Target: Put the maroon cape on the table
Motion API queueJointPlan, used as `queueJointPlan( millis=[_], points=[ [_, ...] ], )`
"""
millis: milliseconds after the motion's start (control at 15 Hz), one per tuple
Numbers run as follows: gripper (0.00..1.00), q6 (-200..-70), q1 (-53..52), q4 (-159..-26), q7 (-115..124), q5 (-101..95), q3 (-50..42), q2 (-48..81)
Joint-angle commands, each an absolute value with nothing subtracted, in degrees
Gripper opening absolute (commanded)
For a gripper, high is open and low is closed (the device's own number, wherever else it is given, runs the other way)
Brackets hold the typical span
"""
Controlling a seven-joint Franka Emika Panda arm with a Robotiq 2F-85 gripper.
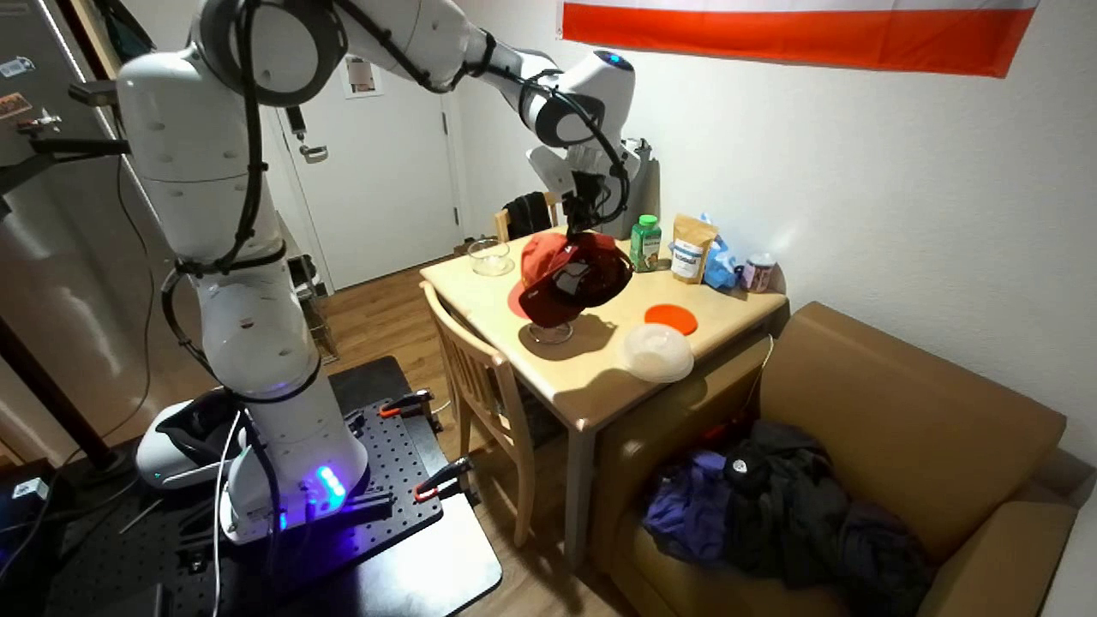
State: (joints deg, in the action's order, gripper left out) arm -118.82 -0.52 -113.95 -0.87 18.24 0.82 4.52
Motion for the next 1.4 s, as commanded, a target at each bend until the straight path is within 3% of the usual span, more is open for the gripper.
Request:
queueJointPlan(
  millis=[0,1333],
  points=[
    [0.00,-121.6,0.4,-117.4,-5.6,23.5,0.8,5.4],
    [0.00,-125.0,4.8,-116.8,-15.7,26.9,2.1,18.1]
  ],
)
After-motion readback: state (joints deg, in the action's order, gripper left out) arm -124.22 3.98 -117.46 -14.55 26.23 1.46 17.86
